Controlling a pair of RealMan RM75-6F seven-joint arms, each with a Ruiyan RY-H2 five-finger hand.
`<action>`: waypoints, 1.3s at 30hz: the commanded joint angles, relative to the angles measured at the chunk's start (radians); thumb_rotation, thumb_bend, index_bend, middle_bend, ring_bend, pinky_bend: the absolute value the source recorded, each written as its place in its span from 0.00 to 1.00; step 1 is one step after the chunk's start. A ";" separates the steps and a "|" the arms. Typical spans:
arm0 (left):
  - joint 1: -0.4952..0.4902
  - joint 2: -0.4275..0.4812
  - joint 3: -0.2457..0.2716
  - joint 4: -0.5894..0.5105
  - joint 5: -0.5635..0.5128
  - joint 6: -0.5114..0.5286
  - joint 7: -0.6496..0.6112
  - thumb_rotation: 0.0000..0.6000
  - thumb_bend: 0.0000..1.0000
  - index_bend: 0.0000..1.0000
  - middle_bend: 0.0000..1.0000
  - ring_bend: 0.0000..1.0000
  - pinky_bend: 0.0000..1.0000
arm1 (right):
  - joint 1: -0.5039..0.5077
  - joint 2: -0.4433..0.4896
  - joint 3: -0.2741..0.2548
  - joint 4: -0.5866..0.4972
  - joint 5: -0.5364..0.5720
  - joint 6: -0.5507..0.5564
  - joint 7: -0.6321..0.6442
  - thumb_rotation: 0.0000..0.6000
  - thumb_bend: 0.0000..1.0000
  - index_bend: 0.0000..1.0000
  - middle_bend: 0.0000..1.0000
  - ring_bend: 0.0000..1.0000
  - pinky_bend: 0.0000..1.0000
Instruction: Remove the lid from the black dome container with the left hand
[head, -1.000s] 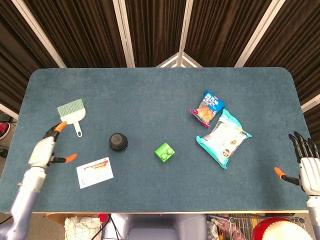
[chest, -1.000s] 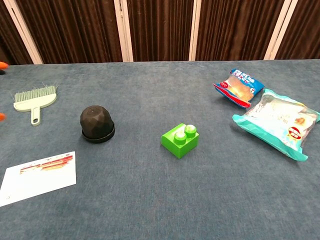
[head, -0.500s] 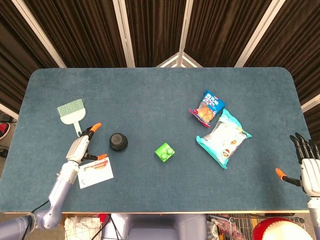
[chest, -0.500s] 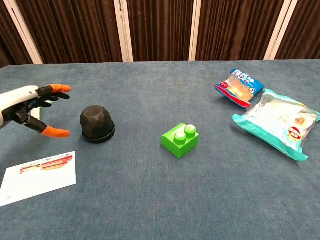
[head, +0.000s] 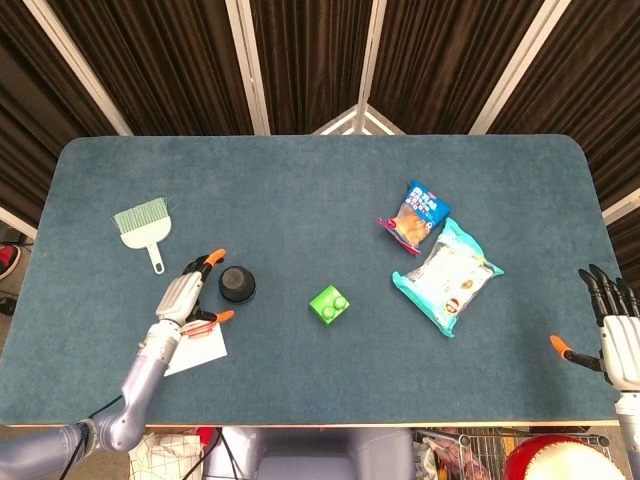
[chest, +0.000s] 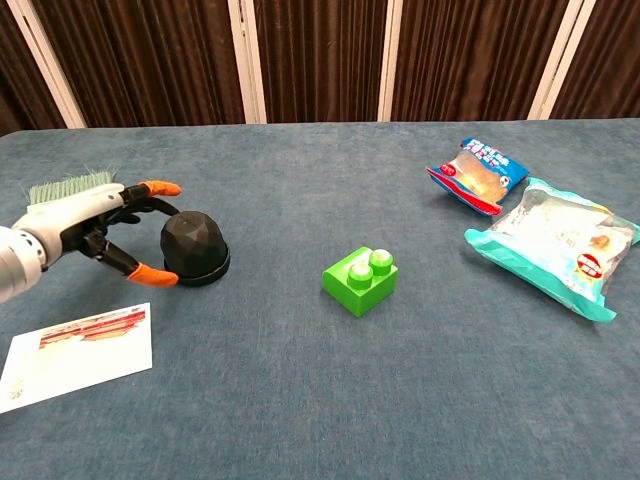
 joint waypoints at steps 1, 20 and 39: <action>-0.005 -0.013 0.000 0.012 -0.007 -0.001 0.001 1.00 0.17 0.05 0.12 0.00 0.00 | -0.002 0.001 -0.001 -0.001 -0.001 0.003 0.003 1.00 0.21 0.00 0.01 0.11 0.01; -0.021 -0.109 0.000 0.168 0.051 -0.029 -0.154 1.00 0.17 0.05 0.16 0.00 0.00 | 0.008 -0.006 -0.004 0.009 0.000 -0.019 0.001 1.00 0.21 0.00 0.01 0.11 0.01; -0.027 -0.123 -0.003 0.184 0.036 -0.029 -0.120 1.00 0.18 0.05 0.22 0.00 0.00 | 0.007 -0.005 -0.012 -0.003 -0.009 -0.019 -0.008 1.00 0.21 0.00 0.01 0.11 0.01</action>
